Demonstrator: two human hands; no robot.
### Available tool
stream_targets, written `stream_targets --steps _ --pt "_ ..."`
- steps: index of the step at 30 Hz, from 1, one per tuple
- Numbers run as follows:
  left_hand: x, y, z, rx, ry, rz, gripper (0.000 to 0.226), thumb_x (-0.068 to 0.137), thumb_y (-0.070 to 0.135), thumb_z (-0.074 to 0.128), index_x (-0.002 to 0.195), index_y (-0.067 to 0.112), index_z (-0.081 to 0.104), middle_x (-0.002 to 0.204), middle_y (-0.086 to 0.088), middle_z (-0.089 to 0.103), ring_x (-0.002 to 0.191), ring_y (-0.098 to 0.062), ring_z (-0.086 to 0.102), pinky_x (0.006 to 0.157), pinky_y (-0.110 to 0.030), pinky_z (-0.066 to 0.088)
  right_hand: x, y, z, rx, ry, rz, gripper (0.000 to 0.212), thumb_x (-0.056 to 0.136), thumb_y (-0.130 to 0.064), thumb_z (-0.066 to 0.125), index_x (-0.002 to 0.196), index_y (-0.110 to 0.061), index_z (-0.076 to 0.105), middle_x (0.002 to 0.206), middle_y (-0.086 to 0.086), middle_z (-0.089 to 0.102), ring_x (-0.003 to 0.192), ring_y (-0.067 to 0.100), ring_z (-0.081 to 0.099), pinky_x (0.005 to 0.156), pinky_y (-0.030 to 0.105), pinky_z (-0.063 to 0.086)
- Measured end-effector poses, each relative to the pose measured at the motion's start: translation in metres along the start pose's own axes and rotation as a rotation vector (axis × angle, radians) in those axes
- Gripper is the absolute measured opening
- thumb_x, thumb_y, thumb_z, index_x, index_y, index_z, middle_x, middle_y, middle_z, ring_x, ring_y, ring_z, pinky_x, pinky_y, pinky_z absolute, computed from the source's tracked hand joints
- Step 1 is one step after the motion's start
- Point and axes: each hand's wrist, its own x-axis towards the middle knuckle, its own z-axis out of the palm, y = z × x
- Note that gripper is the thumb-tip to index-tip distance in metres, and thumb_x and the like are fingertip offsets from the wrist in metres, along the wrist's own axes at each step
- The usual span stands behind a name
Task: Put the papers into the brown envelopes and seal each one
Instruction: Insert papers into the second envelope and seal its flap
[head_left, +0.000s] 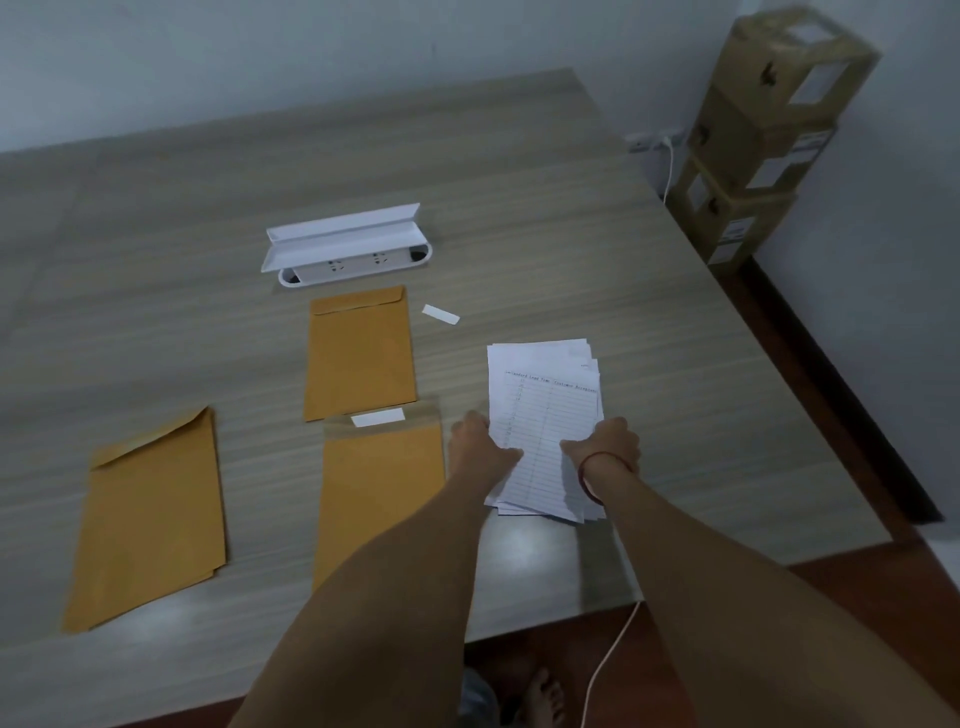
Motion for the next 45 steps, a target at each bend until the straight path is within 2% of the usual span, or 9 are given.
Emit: stream_targets --steps 10,17,22,25,29,33,35,41,45 --pt "0.001 0.004 0.004 -0.012 0.028 -0.036 0.051 0.07 0.022 0.081 0.11 0.012 0.05 0.115 -0.005 0.053 0.1 -0.019 0.056 0.077 -0.025 0.047 0.003 0.008 0.002 0.312 -0.076 -0.034 0.047 0.09 -0.009 0.062 0.131 -0.005 0.04 0.133 0.017 0.052 0.117 0.033 0.056 0.091 0.034 0.045" --pt "0.002 0.002 0.006 -0.012 0.022 -0.038 0.054 0.072 0.025 0.08 0.114 0.013 0.048 0.117 -0.005 0.05 0.104 -0.021 0.055 0.085 -0.028 0.049 0.007 0.009 0.004 0.392 -0.201 -0.044 0.039 0.087 -0.014 0.065 0.123 -0.001 0.058 0.122 0.014 0.064 0.109 0.029 0.062 0.085 0.026 0.048" --pt "-0.001 0.006 0.005 -0.017 0.075 -0.021 0.067 0.084 0.049 0.063 0.133 0.009 0.039 0.134 -0.011 0.044 0.124 -0.027 0.045 0.106 -0.04 0.04 0.004 0.007 -0.01 0.391 -0.252 -0.121 0.037 0.091 -0.004 0.054 0.128 -0.004 0.055 0.127 0.011 0.062 0.114 0.026 0.058 0.089 0.025 0.044" --pt "-0.001 0.015 0.005 -0.069 0.134 0.008 0.072 0.084 0.061 0.054 0.133 0.01 0.041 0.132 -0.008 0.049 0.124 -0.027 0.047 0.105 -0.043 0.041 -0.001 0.008 -0.021 0.443 -0.282 -0.152 0.037 0.092 -0.004 0.053 0.129 -0.006 0.054 0.126 0.009 0.061 0.105 0.021 0.057 0.089 0.025 0.043" --pt "-0.002 0.027 0.002 -0.418 0.072 -0.042 0.051 0.089 0.04 0.061 0.127 0.01 0.047 0.122 -0.006 0.061 0.112 -0.025 0.059 0.089 -0.034 0.049 -0.006 0.005 -0.024 0.49 -0.302 -0.151 0.03 0.09 -0.014 0.062 0.119 -0.008 0.06 0.113 0.008 0.065 0.094 0.019 0.058 0.083 0.026 0.045" --pt "-0.007 0.029 -0.008 -0.444 0.075 -0.036 0.035 0.096 0.022 0.053 0.127 0.007 0.047 0.122 -0.007 0.059 0.111 -0.023 0.056 0.085 -0.029 0.043 -0.01 0.001 -0.021 0.482 -0.26 -0.144 0.029 0.086 -0.029 0.069 0.104 -0.007 0.065 0.099 0.009 0.069 0.085 0.02 0.062 0.075 0.028 0.05" --pt "-0.006 0.024 -0.012 -0.438 0.066 -0.026 0.032 0.098 0.022 0.048 0.126 0.007 0.047 0.123 -0.009 0.059 0.112 -0.024 0.055 0.089 -0.031 0.044 -0.014 -0.003 -0.017 0.471 -0.221 -0.161 0.033 0.088 -0.029 0.067 0.11 -0.005 0.063 0.102 0.009 0.068 0.082 0.018 0.06 0.072 0.027 0.049" --pt "-0.008 0.008 -0.034 -0.481 0.063 -0.008 0.035 0.101 0.024 0.042 0.131 0.006 0.04 0.129 -0.009 0.054 0.117 -0.024 0.052 0.093 -0.032 0.041 -0.033 -0.028 -0.002 0.415 -0.296 -0.203 0.038 0.097 -0.02 0.053 0.131 -0.005 0.047 0.125 0.012 0.058 0.099 0.021 0.055 0.086 0.026 0.045" --pt "-0.006 -0.008 -0.065 -0.492 0.104 -0.025 0.038 0.102 0.022 0.039 0.135 0.006 0.037 0.134 -0.011 0.05 0.123 -0.027 0.049 0.098 -0.035 0.04 -0.046 -0.052 0.011 0.388 -0.394 -0.22 0.033 0.096 -0.016 0.052 0.127 -0.005 0.053 0.111 0.007 0.06 0.095 0.023 0.057 0.082 0.026 0.046"
